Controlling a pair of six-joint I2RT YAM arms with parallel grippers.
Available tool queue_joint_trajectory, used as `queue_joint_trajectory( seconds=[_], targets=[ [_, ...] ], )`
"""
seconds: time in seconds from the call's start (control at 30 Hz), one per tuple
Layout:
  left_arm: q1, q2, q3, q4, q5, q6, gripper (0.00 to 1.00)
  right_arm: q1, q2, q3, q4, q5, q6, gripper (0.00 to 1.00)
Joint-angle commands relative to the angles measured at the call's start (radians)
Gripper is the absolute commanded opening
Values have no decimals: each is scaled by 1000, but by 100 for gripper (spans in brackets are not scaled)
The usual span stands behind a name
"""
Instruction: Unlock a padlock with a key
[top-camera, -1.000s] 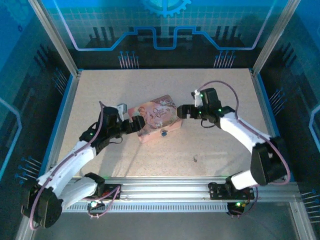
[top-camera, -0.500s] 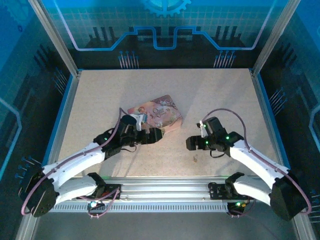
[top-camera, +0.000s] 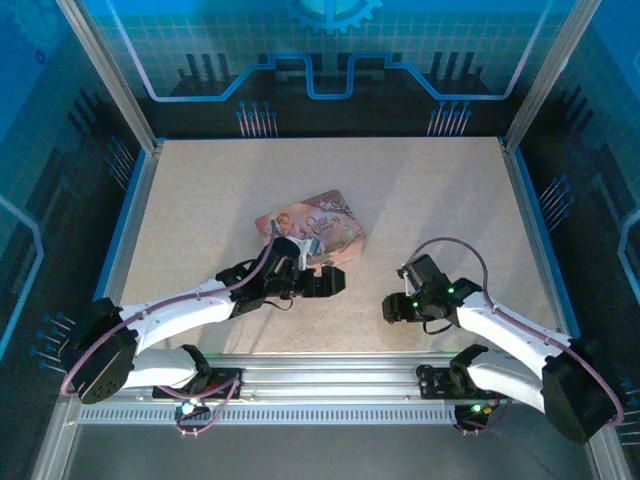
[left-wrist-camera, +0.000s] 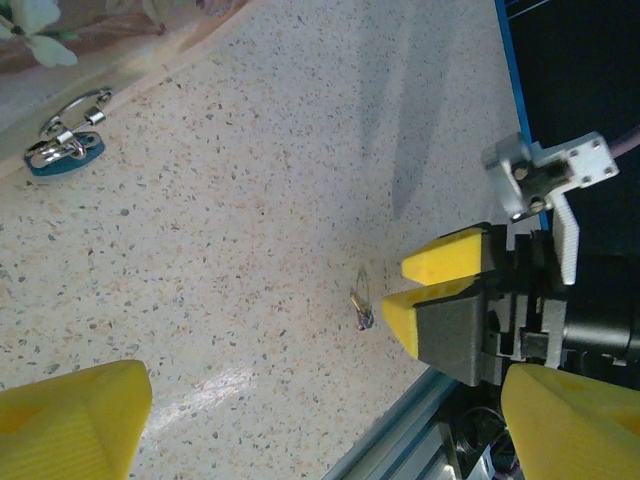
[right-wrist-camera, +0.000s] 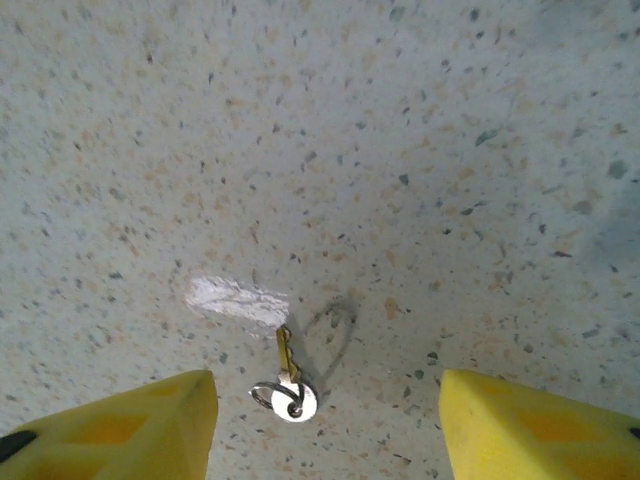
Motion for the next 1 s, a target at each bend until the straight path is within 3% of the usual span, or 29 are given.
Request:
queue_joint_trajectory(
  seconds=[0.0, 0.43, 0.97],
  targets=[
    [-3, 3, 32, 11, -22, 2, 92, 41, 35, 27, -18, 30, 1, 58],
    [-3, 12, 29, 7, -30, 4, 93, 148, 159, 90, -28, 82, 10, 45],
    [-3, -19, 32, -21, -45, 8, 94, 175, 220, 117, -57, 79, 41, 39]
  ],
)
